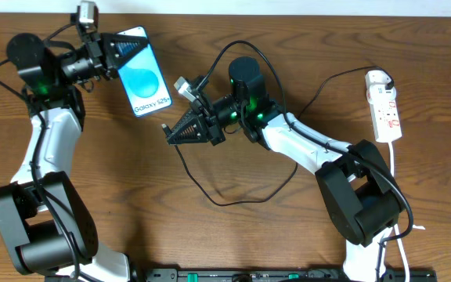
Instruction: Plug charger to phone and switch on socket
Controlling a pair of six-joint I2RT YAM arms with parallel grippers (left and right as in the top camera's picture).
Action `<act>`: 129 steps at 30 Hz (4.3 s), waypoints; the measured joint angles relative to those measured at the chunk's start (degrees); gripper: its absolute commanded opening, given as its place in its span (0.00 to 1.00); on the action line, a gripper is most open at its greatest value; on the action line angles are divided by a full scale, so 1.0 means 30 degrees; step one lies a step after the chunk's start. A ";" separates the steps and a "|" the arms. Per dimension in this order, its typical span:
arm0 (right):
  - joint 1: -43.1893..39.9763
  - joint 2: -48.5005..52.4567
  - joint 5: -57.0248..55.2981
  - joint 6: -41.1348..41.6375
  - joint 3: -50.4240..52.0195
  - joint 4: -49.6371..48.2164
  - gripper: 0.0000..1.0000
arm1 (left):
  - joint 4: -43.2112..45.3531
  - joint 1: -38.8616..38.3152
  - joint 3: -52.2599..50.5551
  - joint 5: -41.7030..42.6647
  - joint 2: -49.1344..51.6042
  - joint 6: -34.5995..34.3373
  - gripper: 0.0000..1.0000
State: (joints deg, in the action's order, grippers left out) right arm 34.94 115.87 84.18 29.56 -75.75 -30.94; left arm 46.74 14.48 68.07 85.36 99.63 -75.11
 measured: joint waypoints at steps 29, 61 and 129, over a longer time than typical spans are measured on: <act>0.0000 0.0000 -0.2761 0.1464 0.0000 -0.0670 0.01 | -0.0007 -0.0022 0.0000 -0.0940 0.0000 0.1494 0.07; 0.0000 0.0000 -0.3293 0.2084 0.0000 -0.1552 0.01 | -0.0007 -0.0539 0.0000 -0.0903 0.0000 0.1836 0.07; -0.0102 0.0000 -0.3177 0.2958 0.0000 -0.1923 0.01 | 0.0000 -0.0240 0.0000 -0.0699 0.0000 0.2186 0.07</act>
State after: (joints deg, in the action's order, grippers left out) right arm 34.63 115.87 74.65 38.44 -75.75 -36.71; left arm 46.74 13.76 68.07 83.26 99.63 -68.55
